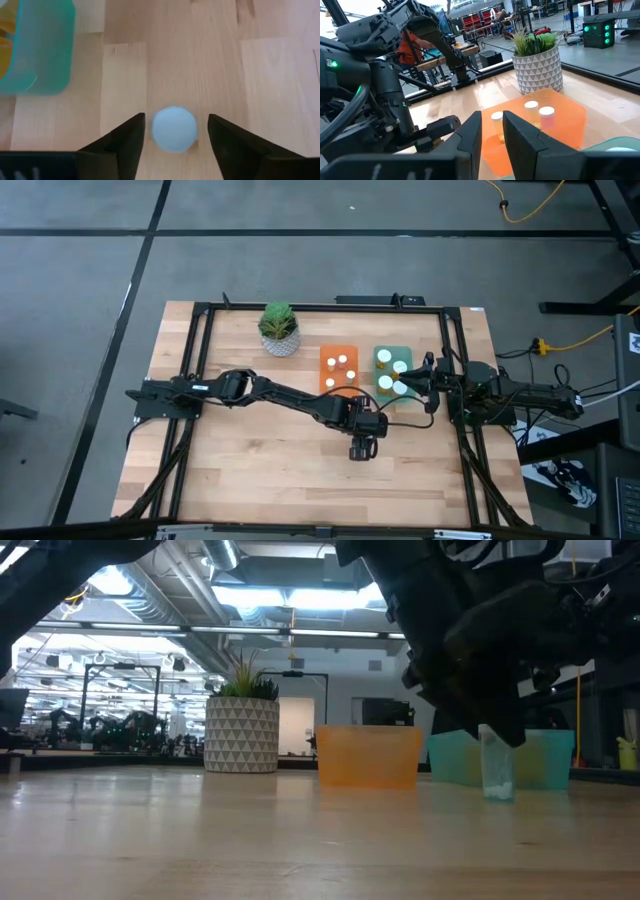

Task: Pick and place medicine bottles into bin by pill shape (circle, oval)
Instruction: Put the small blue bottle into the orange bin

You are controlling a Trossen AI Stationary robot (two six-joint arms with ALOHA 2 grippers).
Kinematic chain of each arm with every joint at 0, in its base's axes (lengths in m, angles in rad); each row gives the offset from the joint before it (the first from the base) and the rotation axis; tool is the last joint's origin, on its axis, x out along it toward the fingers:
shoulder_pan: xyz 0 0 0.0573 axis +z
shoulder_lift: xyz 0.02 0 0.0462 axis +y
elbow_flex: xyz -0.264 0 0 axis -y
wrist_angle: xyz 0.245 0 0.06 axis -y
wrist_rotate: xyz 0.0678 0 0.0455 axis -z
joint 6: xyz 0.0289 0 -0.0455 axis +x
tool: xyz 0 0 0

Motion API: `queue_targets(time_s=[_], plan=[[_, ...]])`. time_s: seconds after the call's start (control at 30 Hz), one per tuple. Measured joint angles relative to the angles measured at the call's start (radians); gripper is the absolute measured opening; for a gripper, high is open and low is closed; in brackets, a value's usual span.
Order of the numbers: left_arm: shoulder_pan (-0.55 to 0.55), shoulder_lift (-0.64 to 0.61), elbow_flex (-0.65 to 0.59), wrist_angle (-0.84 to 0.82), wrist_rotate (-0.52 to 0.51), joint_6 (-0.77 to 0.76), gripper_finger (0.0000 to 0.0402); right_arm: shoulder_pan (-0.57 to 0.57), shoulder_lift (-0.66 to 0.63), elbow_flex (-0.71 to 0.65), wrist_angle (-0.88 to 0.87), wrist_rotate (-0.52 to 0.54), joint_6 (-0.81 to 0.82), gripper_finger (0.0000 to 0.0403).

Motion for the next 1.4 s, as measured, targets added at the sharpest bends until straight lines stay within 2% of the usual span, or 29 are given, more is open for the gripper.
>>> queue_targets(time_s=[0.33,0.5,0.57,0.73,0.93,1.07,1.2,1.4], plan=[[0.001,0.0,0.011,-0.011,-0.009,-0.054,0.0133,0.0,0.0,0.0,0.0,-0.006,0.003,0.0081],[0.003,-0.026,0.128,-0.108,-0.027,-0.053,0.0108,0.0,0.0,0.0,0.0,-0.006,0.003,0.008],[0.003,-0.067,0.158,-0.157,-0.061,-0.053,0.0104,0.0,0.0,0.0,0.0,-0.006,0.004,0.008],[0.011,-0.238,0.124,-0.277,-0.059,-0.066,0.0103,0.0,0.0,0.0,-0.002,-0.007,0.004,0.008],[0.019,-0.38,0.124,-0.441,-0.145,-0.086,0.0102,0.0,0.0,0.0,-0.003,-0.006,0.005,0.008],[0.054,-0.387,0.122,-0.475,-0.146,-0.066,0.0103,0.0,0.0,0.0,-0.002,-0.006,0.004,0.0081],[0.099,-0.375,0.05,-0.446,-0.097,0.002,0.0102,0.0,-0.001,0.0,-0.002,-0.006,0.005,0.0081],[0.145,-0.396,-0.03,-0.624,-0.122,-0.033,0.0101,0.001,0.0,0.0,-0.002,-0.007,0.008,0.008]])
